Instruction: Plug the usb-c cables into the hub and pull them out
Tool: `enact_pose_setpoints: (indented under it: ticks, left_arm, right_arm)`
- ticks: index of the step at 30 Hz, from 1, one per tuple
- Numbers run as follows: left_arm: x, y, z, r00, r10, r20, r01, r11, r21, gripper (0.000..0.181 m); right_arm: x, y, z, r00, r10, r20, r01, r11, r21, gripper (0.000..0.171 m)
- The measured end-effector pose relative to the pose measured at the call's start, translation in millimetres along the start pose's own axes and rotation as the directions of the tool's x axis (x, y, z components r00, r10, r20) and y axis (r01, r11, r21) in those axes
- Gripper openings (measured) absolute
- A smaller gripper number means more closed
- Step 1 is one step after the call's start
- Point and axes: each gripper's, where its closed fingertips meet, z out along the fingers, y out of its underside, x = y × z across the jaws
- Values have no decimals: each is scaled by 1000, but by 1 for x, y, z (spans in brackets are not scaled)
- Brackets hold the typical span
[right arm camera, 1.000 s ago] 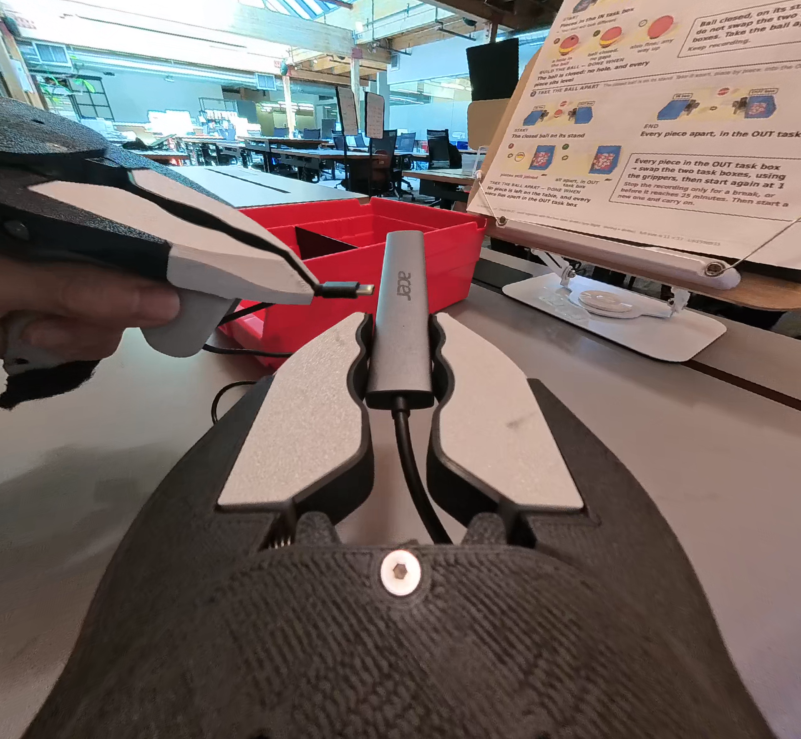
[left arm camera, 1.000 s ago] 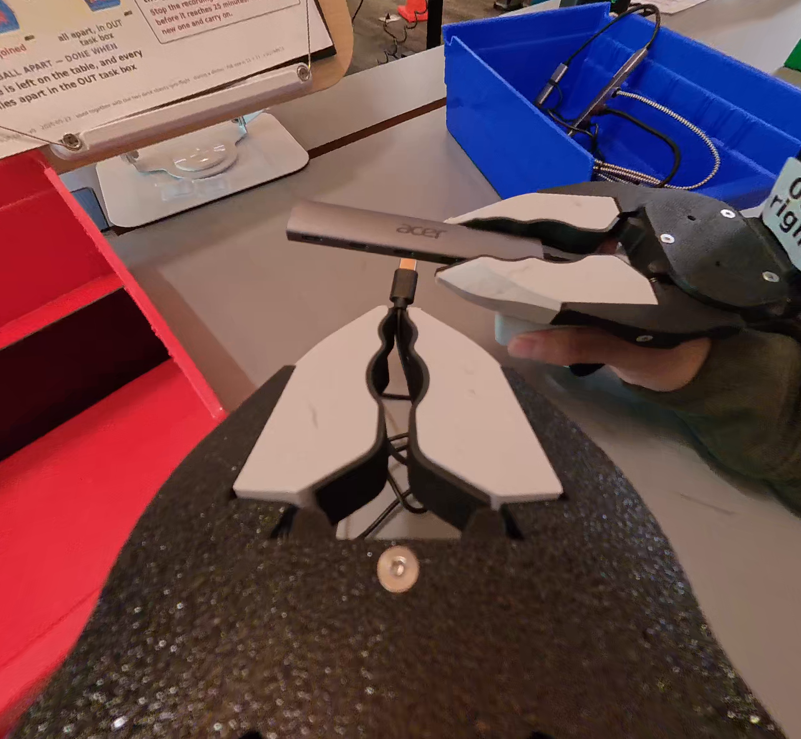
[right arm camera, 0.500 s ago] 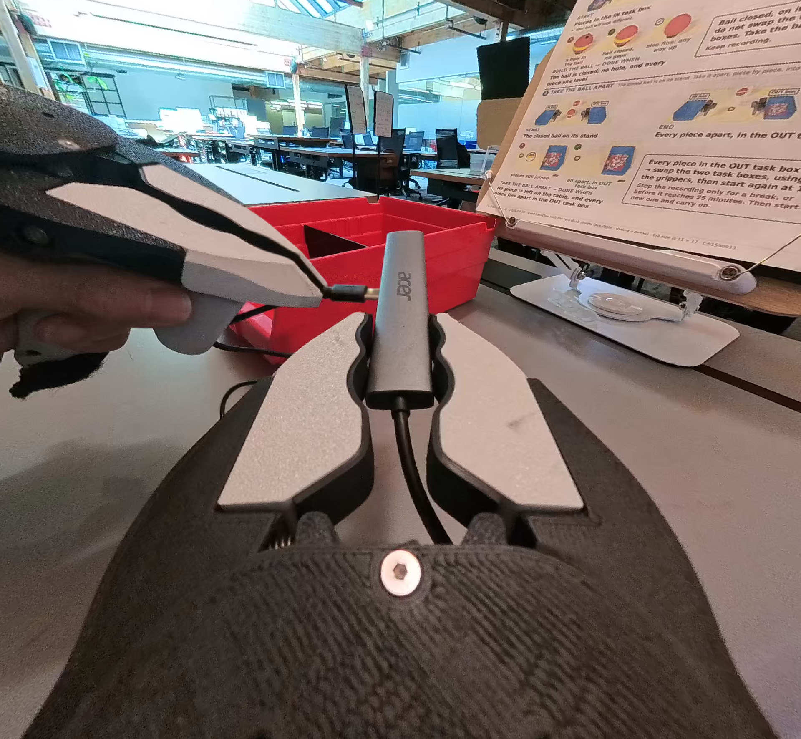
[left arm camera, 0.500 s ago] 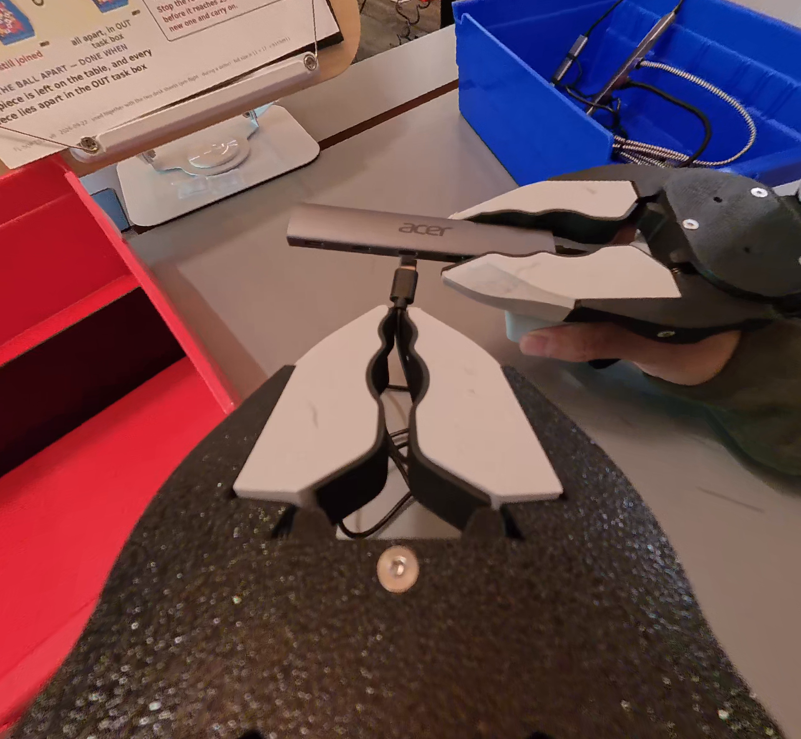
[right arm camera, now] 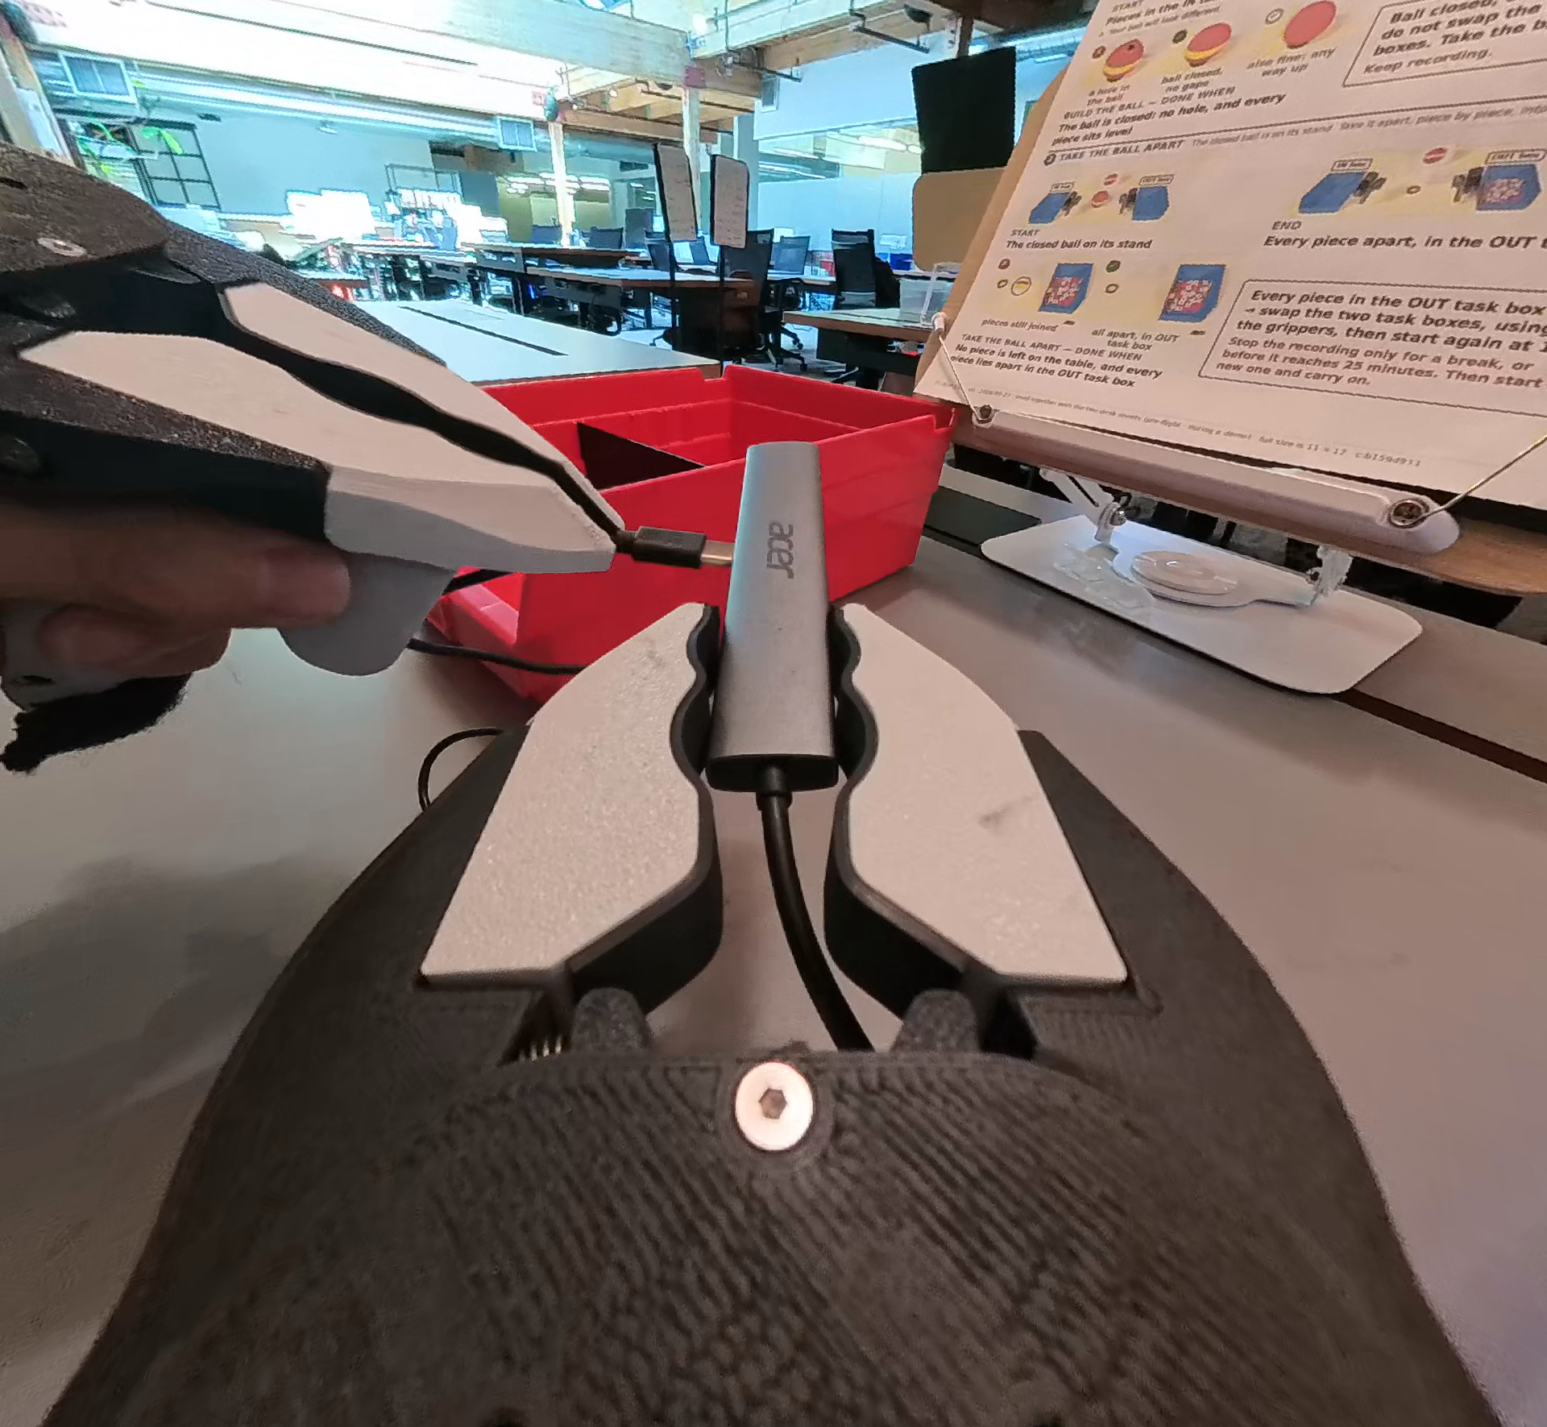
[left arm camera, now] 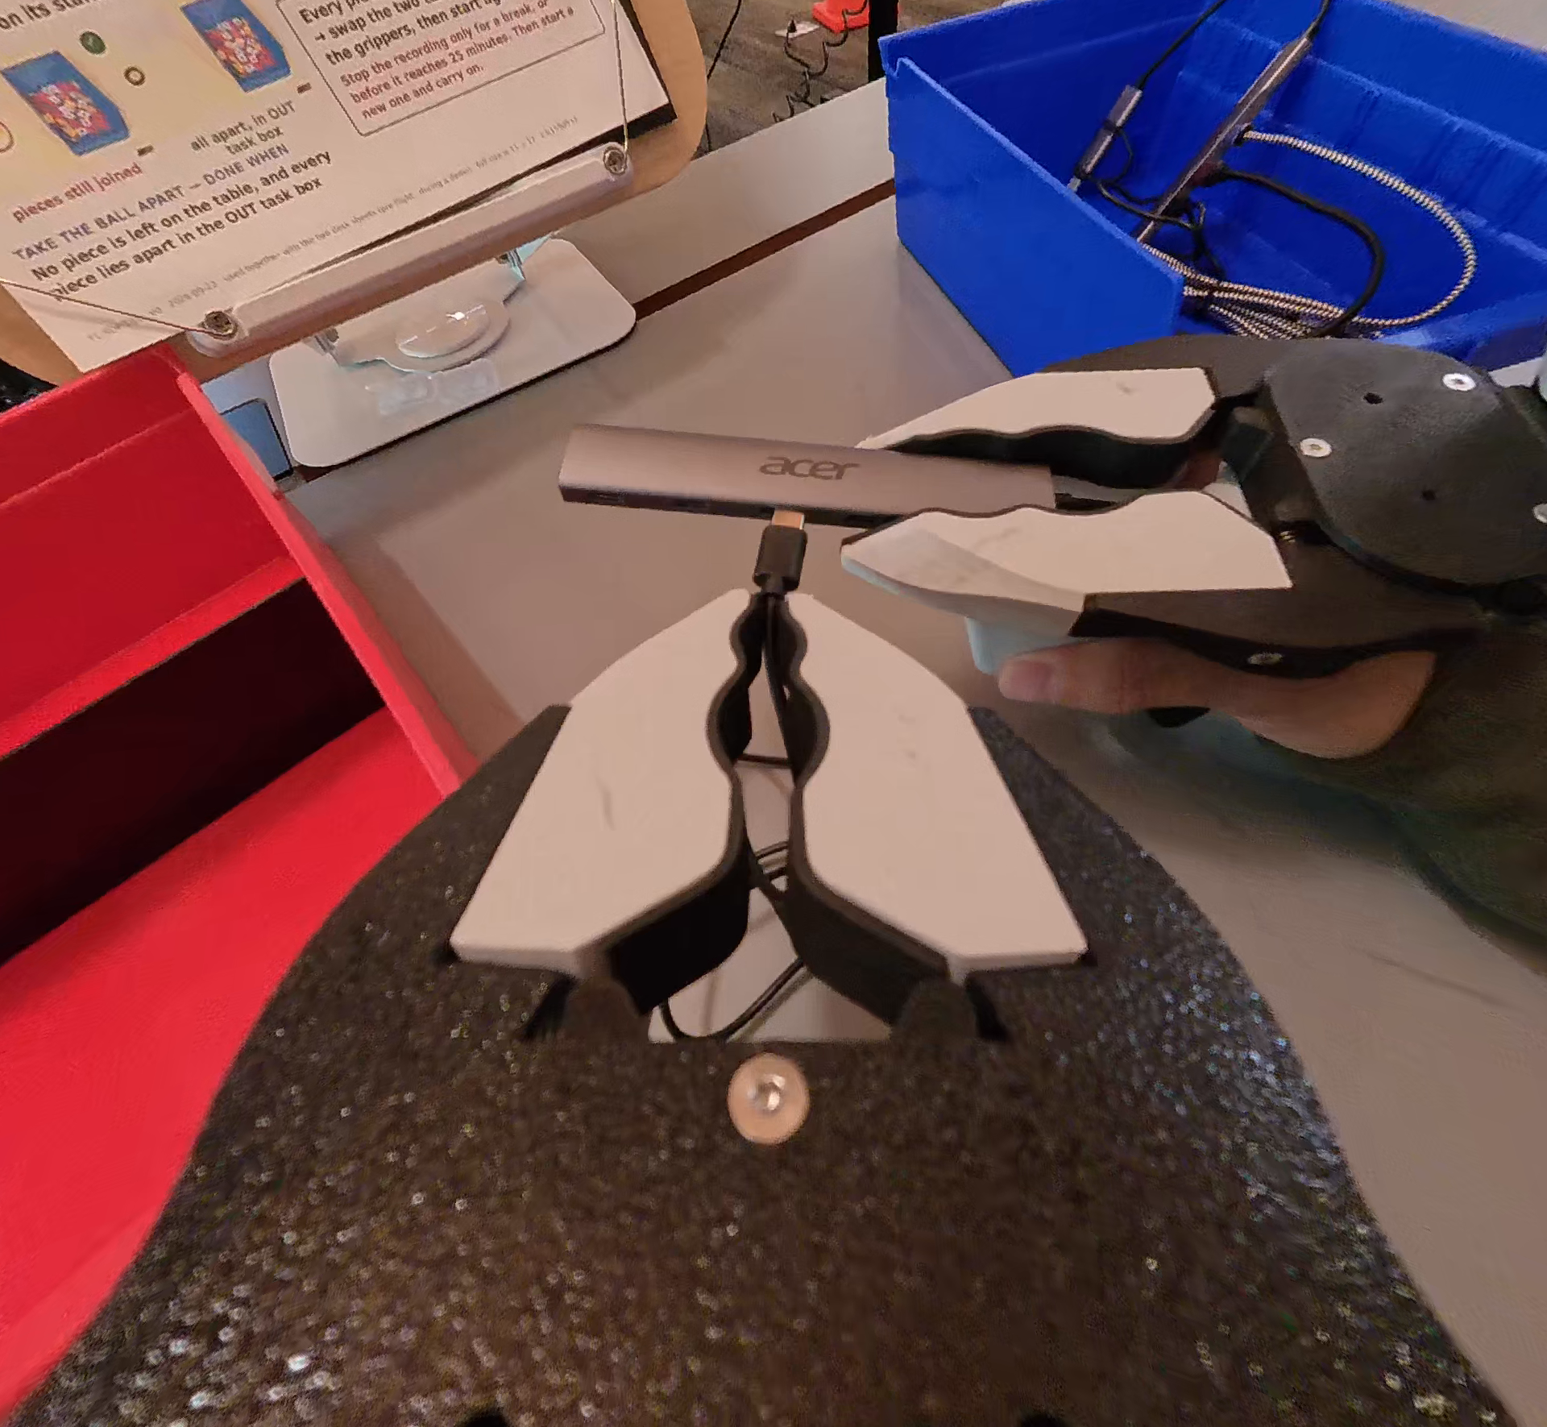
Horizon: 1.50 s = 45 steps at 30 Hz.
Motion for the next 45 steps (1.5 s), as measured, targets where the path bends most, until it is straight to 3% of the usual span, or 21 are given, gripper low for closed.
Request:
enact_pose_setpoints:
  ticks: [22,28,31,45]
  left_arm:
    - [-1,3,7,995,85,46,-87,995,45,2]
    - [0,-12,0,996,72,51,-79,986,147,2]
    - [0,-10,-1,987,149,66,-155,983,100,2]
    - [0,-9,1,992,113,60,-120,985,126,2]
  right_arm:
    - [-2,0,0,999,24,23,-24,1000,-6,25]
    - [-5,4,2,999,10,33,-9,999,-39,26]
    - [-6,4,1,999,-3,33,4,999,-33,26]
    - [-6,3,0,1000,-14,25,15,1000,-24,26]
